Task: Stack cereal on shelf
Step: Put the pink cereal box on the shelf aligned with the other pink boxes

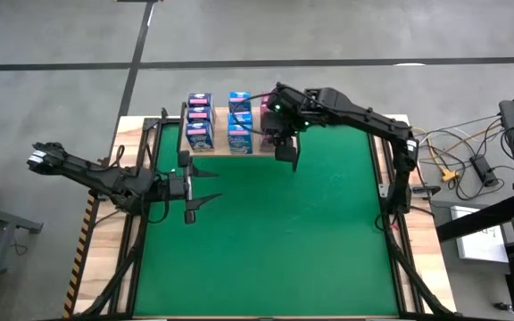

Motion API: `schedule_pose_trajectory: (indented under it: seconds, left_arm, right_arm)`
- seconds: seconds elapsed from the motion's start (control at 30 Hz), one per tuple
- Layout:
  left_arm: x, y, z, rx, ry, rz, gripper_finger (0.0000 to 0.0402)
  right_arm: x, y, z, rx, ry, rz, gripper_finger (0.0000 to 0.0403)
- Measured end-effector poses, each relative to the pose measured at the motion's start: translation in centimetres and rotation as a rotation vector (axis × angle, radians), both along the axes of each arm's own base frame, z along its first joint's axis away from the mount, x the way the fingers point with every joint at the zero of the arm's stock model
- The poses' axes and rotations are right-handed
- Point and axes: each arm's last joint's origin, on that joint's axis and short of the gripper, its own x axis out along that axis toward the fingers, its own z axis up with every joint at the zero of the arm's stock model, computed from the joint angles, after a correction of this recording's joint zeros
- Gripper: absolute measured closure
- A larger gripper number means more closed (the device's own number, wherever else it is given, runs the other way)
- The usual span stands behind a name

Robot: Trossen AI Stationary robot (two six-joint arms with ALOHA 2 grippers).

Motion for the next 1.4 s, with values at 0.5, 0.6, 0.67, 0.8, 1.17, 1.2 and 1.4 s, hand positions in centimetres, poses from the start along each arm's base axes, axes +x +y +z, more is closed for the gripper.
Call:
schedule_pose_trajectory:
  seconds: [0.5,0.6,0.67,0.8,1.17,1.2,1.4]
  left_arm:
    - [0.0,0.0,-0.2,-0.041,0.01,0.0,0.0189]
    - [0.0,0.0,-0.2,-0.043,0.01,0.0,0.0189]
    - [0.0,0.0,-0.2,-0.044,0.009,0.0,0.0189]
    - [0.0,0.0,-0.2,-0.044,0.009,0.0,0.0189]
    - [0.0,0.0,-0.2,-0.043,0.009,-0.001,0.0189]
    - [0.0,0.0,-0.2,-0.043,0.01,-0.001,0.0189]
    - [-0.4,0.1,-0.2,-0.055,0.042,0.0,0.0189]
  right_arm:
    - [0.0,-1.1,-1.2,0.049,0.009,-0.017,0.0243]
    - [0.0,-1.3,-1.2,0.045,0.004,-0.023,0.0225]
    - [0.0,-1.4,-1.2,0.043,0.003,-0.026,0.0212]
    - [0.0,-1.4,-1.2,0.029,0.007,-0.02,0.0189]
    - [-0.1,-1.4,-0.2,0.007,-0.021,-0.017,0.0154]
    - [-0.2,-1.4,0.0,0.005,-0.03,-0.018,0.0152]
    - [-0.6,-1.1,1.6,0.012,-0.067,-0.042,0.0156]
